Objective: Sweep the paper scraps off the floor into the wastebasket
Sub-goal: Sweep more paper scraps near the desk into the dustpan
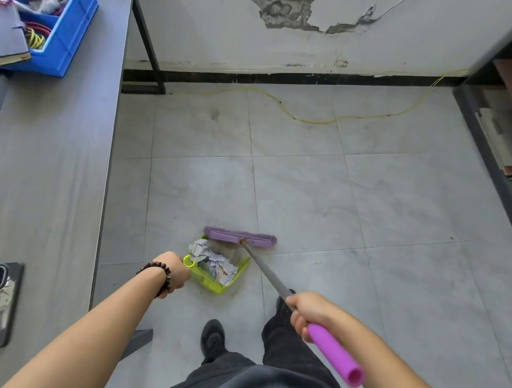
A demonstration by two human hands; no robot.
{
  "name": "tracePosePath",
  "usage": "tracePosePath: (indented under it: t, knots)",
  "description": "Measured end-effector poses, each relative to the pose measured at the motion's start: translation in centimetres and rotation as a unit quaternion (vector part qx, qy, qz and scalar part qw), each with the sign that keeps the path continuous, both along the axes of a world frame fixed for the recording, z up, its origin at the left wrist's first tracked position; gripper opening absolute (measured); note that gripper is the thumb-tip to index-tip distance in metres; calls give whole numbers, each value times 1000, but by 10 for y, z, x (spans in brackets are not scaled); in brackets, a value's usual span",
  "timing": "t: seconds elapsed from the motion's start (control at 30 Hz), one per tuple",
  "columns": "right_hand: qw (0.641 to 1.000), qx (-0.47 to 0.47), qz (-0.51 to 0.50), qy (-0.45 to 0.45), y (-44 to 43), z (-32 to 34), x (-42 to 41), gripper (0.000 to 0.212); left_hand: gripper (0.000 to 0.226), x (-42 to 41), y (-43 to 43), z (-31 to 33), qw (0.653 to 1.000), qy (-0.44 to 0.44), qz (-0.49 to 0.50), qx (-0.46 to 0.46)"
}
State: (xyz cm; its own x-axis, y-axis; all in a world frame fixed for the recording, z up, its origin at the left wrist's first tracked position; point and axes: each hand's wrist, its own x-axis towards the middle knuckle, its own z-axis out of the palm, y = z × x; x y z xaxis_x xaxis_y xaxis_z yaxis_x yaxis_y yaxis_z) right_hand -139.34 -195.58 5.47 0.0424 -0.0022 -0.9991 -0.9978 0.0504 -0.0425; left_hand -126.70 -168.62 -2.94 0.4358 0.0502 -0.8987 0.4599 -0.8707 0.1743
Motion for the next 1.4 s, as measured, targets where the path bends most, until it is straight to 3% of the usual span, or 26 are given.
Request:
tracePosePath:
  t: [0.1, 0.33, 0.5, 0.7, 0.8, 0.97, 1.13, 1.2, 1.4]
  knots:
    - [999, 8, -28, 29, -22, 18, 12, 47, 10, 0, 9, -1, 1000, 3, 10, 12]
    - [999, -32, 16, -35, -4, 14, 39, 36, 8, -21, 29, 1, 998, 6, 67, -1]
    - [983, -94, 122, -95, 26, -16, 47, 20, 10, -42, 28, 0, 998, -10, 65, -11]
    - [960, -88, 257, -72, 42, -30, 4, 18, 9, -47, 35, -3, 996, -22, 86, 2]
    - [974, -80, 207, -41, 44, -23, -23, 20, 8, -45, 35, -5, 996, -27, 84, -5]
    - [999, -2, 41, 19, 50, 10, -48, 13, 10, -39, 27, -5, 995, -29, 92, -24]
    - [996, 26, -66, 50, 41, 20, -67, 55, 18, -45, 32, -8, 994, -42, 100, -32]
    - [992, 38, -110, 39, 37, 27, -74, 62, 18, -51, 38, -7, 993, -51, 106, -33]
    - [976, 28, -214, -4, 18, 45, -95, 41, 18, -83, 50, 0, 994, -75, 62, -44]
